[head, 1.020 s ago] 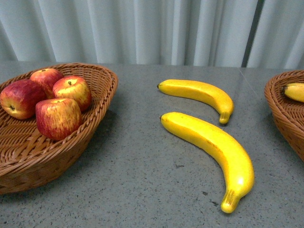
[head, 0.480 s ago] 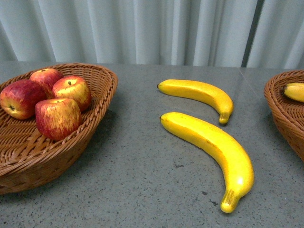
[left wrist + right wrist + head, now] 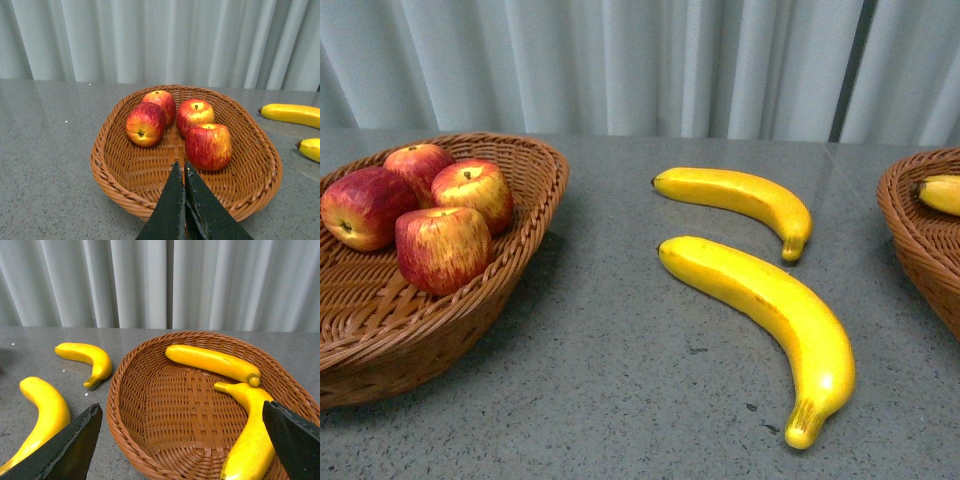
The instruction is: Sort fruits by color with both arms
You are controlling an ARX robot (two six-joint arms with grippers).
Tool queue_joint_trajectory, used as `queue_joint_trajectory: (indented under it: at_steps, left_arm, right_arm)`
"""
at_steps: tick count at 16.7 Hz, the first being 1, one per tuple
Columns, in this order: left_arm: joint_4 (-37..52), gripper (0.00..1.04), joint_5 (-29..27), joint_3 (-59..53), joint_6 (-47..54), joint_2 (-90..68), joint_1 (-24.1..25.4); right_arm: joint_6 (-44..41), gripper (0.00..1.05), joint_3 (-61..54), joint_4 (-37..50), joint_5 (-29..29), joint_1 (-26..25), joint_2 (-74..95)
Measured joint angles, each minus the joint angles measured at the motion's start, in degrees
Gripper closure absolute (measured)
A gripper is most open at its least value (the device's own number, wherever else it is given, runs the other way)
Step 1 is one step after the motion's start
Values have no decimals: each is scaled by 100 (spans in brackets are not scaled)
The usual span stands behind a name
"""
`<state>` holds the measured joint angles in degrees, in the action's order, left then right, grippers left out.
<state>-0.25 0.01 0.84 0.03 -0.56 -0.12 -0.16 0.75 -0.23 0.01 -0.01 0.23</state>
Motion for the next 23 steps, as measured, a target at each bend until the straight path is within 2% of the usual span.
queue_joint_trajectory:
  at_steps: [1, 2, 7, 8, 9, 10, 11, 13, 15, 17, 19, 20, 23]
  left_arm:
    - [0, 100, 0, 0, 0, 0, 0]
    - [11, 93, -4, 0, 0, 0, 0]
    - [7, 34, -2, 0, 0, 0, 0]
    - [7, 19, -15, 0, 0, 0, 0]
    - [13, 7, 2, 0, 2, 0, 0]
    - [4, 7, 7, 0, 0, -2, 0]
    - [4, 7, -9, 0, 2, 0, 0]
    - [4, 7, 0, 0, 2, -2, 0]
    - [7, 7, -2, 0, 0, 0, 0]
    - [7, 7, -2, 0, 0, 0, 0]
    - [7, 7, -2, 0, 0, 0, 0]
    - [7, 7, -2, 0, 0, 0, 0]
    - [7, 7, -2, 0, 0, -2, 0]
  right_arm:
    - [0, 7, 0, 0, 0, 0, 0]
    - [0, 7, 0, 2, 0, 0, 0]
    - [0, 7, 0, 0, 0, 0, 0]
    - [428, 7, 79, -90, -916, -345, 299]
    - [1161, 7, 341, 612, -1810, -619, 1362]
    - [1591, 7, 723, 1508, -2232, -243, 2343]
    - [1714, 7, 1274, 2505, -2081, 367, 3473]
    - [1707, 7, 1502, 2815, -1965, 575, 3917]
    - [1521, 7, 2409, 3497, -1582, 1349, 5512]
    - [1036, 7, 3665, 3209, -1182, 2203, 7324]
    - [420, 7, 4996, 2492, -933, 2756, 8782]
    - [101, 7, 5521, 1993, -828, 2962, 9342]
    - [-824, 7, 5766, 1154, -498, 3222, 10111]
